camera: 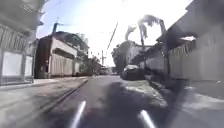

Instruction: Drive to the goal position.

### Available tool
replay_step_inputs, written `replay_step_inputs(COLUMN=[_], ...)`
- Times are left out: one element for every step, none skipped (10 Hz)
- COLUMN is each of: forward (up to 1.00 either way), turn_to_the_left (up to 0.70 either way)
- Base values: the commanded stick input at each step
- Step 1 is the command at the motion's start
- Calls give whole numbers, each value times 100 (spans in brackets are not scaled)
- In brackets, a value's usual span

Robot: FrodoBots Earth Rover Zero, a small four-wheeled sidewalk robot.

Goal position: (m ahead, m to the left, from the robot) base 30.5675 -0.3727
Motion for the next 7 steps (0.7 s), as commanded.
replay_step_inputs(forward=[85,85,85,85,85,85,85], turn_to_the_left=[0,0,0,0,0,0,0])
